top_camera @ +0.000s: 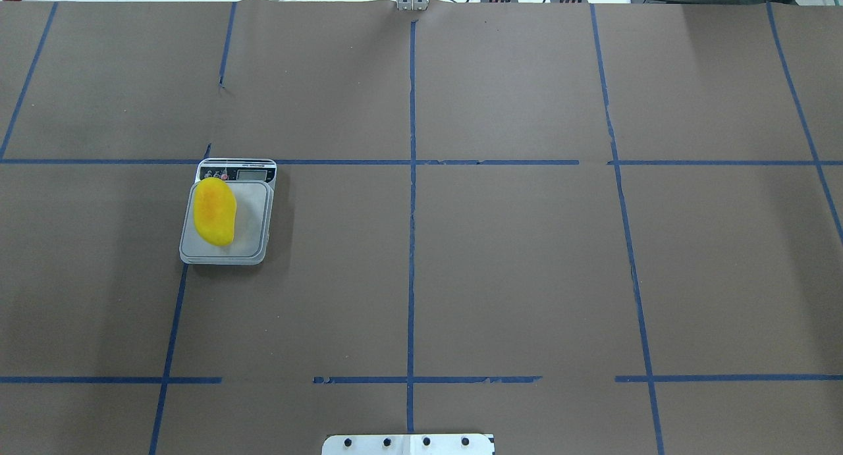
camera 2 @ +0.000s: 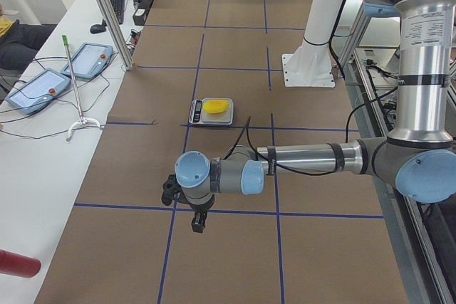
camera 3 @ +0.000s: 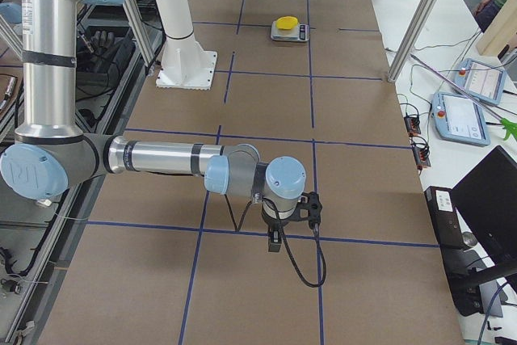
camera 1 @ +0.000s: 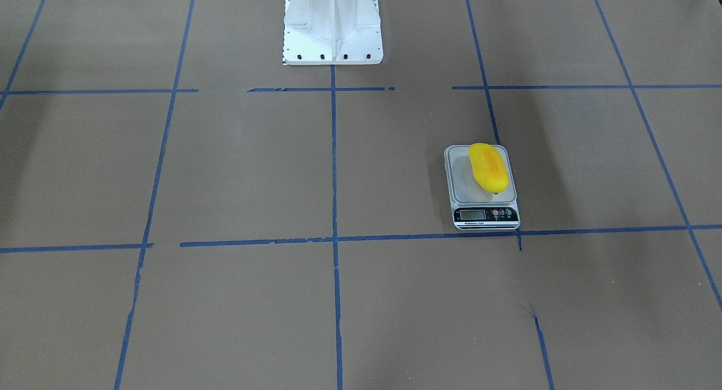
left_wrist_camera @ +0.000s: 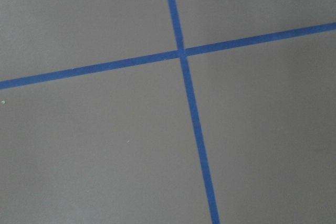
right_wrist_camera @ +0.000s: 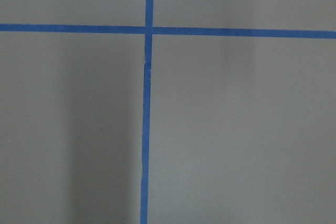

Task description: Weigh mango

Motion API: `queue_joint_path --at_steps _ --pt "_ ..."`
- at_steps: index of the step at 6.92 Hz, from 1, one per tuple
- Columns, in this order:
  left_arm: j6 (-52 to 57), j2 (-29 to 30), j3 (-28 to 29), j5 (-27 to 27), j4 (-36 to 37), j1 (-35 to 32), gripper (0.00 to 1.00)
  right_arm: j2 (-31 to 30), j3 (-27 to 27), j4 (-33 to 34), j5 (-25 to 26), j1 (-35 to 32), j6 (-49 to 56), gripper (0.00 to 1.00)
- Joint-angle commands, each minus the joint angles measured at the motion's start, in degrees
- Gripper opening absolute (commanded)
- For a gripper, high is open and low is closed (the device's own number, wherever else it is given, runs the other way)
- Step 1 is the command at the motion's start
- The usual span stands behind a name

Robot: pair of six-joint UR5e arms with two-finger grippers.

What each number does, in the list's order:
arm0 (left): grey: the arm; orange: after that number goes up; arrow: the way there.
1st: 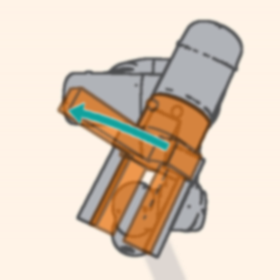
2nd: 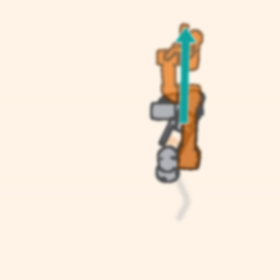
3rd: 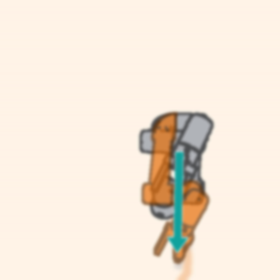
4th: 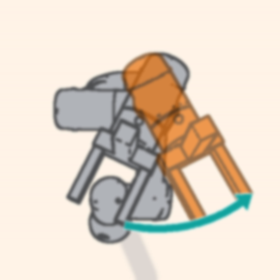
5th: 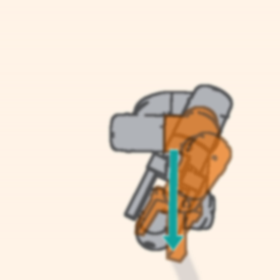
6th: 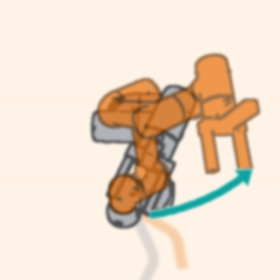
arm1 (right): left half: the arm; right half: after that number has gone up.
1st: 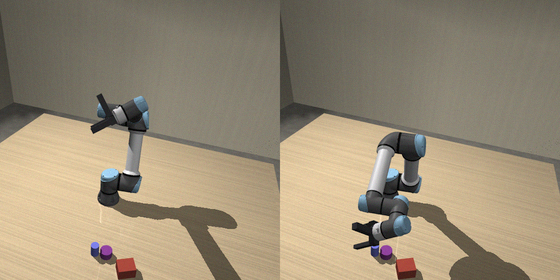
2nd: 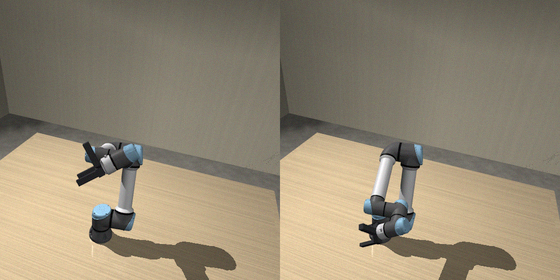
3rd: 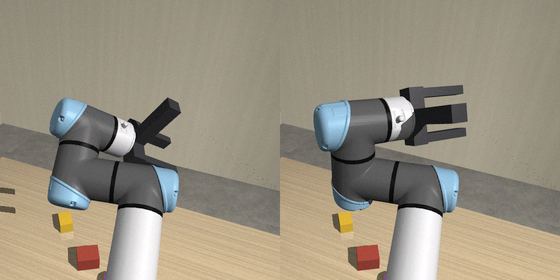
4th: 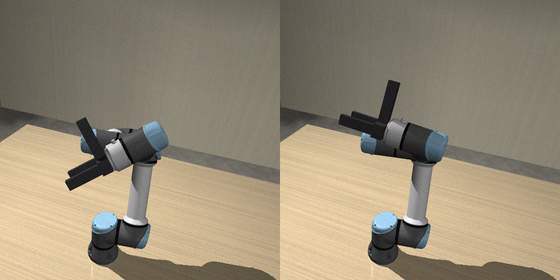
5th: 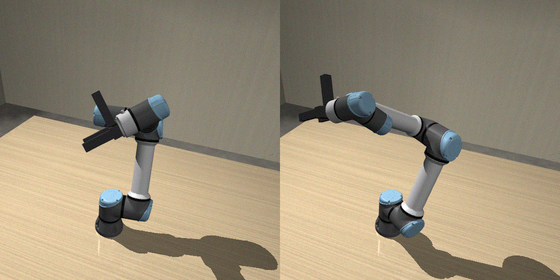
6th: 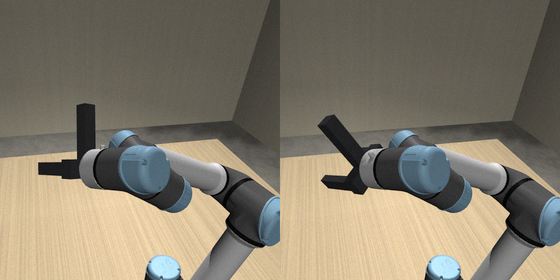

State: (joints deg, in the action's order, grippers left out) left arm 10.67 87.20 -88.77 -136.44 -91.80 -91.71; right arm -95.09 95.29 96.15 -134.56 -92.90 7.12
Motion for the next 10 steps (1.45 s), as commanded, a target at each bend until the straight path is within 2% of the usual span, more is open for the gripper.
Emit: queue_joint_path --at_steps 1,6,8,10 --pt "3.3 0.4 -0.3 0.0 3.7 -2.7 1.0 0.0 0.0 0.0 0.0 0.0 0.0 1.0" --pt "6.7 0.3 -2.0 2.0 4.0 -6.0 1.0 0.0 0.0 0.0 0.0 0.0 0.0 1.0" --pt "6.1 2.6 -6.0 2.1 11.4 -6.1 1.0 0.0 0.0 0.0 0.0 0.0 0.0 1.0" --pt "1.8 3.2 -7.7 4.1 11.4 -6.0 1.0 0.0 0.0 0.0 0.0 0.0 0.0 1.0"
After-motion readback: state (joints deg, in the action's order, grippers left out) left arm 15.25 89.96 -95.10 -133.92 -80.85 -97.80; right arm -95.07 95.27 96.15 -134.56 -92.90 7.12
